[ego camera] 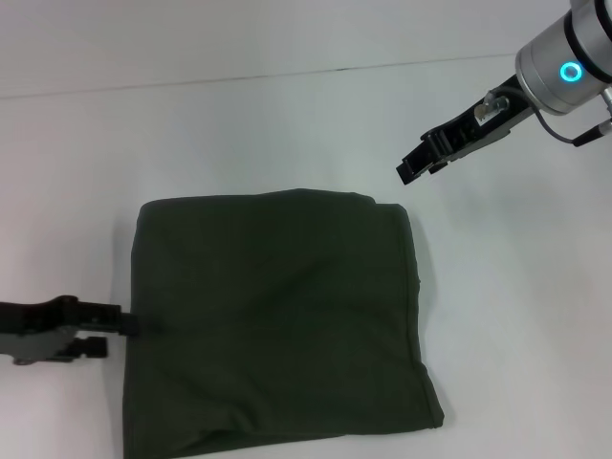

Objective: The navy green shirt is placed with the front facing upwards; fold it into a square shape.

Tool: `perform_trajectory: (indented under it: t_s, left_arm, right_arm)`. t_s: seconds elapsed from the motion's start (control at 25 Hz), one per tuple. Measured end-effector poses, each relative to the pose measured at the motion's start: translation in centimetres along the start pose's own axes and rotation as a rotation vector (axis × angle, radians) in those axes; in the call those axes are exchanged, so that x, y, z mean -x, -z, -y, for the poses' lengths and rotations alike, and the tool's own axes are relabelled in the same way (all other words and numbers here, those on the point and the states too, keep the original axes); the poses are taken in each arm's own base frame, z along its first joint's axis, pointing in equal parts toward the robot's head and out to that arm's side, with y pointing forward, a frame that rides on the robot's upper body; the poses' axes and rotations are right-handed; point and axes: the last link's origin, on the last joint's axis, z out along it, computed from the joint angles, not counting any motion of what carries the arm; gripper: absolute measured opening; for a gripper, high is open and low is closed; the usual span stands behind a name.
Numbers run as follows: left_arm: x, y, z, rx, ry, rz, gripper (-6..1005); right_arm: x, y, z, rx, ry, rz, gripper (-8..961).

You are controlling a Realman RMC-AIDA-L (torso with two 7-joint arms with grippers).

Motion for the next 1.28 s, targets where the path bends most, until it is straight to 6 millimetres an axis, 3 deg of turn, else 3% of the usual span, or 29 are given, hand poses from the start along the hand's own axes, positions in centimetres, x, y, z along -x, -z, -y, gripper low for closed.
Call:
perform_trajectory:
  t_s: [0.28,0.44,0.64,0.8,0.92,1.08,1.28]
  left_arm:
    - [-0.5,3.3,-0.1,0.036,-0.023,-0.103,717]
    - [0.6,4.7,-1.1,0.185,-0.156,-0.135,720]
    - [3.9,5.6,-2.0,0.411,-0.372,-0.269,723]
    - [6.7,4.6,-3.1,0.530,-0.604,-0.352,723]
    - [8.1,2.9,-3.5,0.568,-0.721,-0.304,722]
    - [10.1,0.5,-3.7,0.653,-0.854,-0.284,722]
    - [11.9,-0.7,-2.7,0.661,-0.953,-0.383,721]
  right_arm:
    - [-0.2,-0.1,-0.2,0.015,0.062,-0.006,442]
    - [-1.0,-0.5,-1.2,0.131,0.170,0.042,442]
    - [-2.9,-0.1,-1.3,0.335,0.258,0.239,443]
    - [-5.8,0.5,-2.2,0.524,0.381,0.429,443]
    - [-8.0,0.3,-3.0,0.645,0.463,0.513,472]
    - [-11.3,-1.9,-3.7,0.758,0.492,0.509,530]
    - [-15.6,-4.8,-3.6,0.761,0.558,0.514,602]
